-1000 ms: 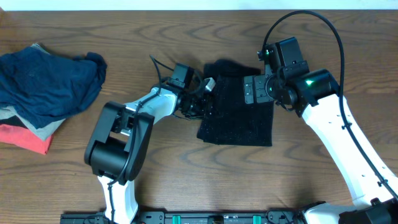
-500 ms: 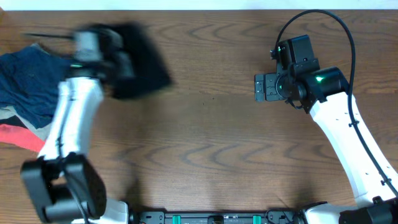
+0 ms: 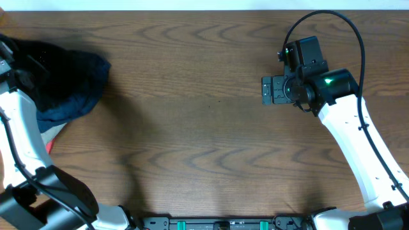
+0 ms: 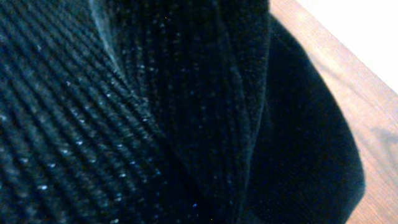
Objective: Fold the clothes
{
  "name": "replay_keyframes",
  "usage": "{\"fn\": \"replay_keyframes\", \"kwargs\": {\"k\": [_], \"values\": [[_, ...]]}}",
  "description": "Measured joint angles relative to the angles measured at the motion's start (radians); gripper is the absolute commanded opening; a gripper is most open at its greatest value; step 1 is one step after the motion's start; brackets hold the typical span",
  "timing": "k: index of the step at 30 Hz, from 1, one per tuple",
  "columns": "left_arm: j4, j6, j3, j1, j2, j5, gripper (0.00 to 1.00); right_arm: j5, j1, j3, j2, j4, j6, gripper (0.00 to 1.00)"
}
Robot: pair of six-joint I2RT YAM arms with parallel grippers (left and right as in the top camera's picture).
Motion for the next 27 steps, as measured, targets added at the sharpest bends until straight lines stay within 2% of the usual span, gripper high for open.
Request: {"fn": "replay_keyframes", "kwargs": {"k": [1, 3, 8, 12, 15, 22, 27], "values": [[-0.019, -0.013, 0.000, 0.004, 0.010, 0.000, 0.67, 0.000, 0.000, 0.000, 0.000, 0.000, 0.000, 0.98], [-0.060, -0.039, 0.000, 0.012, 0.029, -0.005, 0.80, 0.000, 0.000, 0.000, 0.000, 0.000, 0.000, 0.98], [-0.153, -0.081, 0.000, 0.034, 0.046, 0.096, 0.89, 0.000, 0.000, 0.000, 0.000, 0.000, 0.000, 0.99], [-0.194, -0.099, 0.000, 0.044, 0.006, 0.249, 0.90, 0.000, 0.000, 0.000, 0.000, 0.000, 0.000, 0.99], [-0.190, -0.117, 0.001, 0.044, -0.071, 0.312, 0.90, 0.000, 0.000, 0.000, 0.000, 0.000, 0.000, 0.99], [-0.173, -0.135, 0.032, 0.044, -0.303, 0.368, 0.91, 0.000, 0.000, 0.000, 0.000, 0.000, -0.001, 0.99], [-0.200, -0.135, 0.046, 0.042, -0.341, 0.382, 0.91, 0.000, 0.000, 0.000, 0.000, 0.000, -0.001, 0.99]]}}
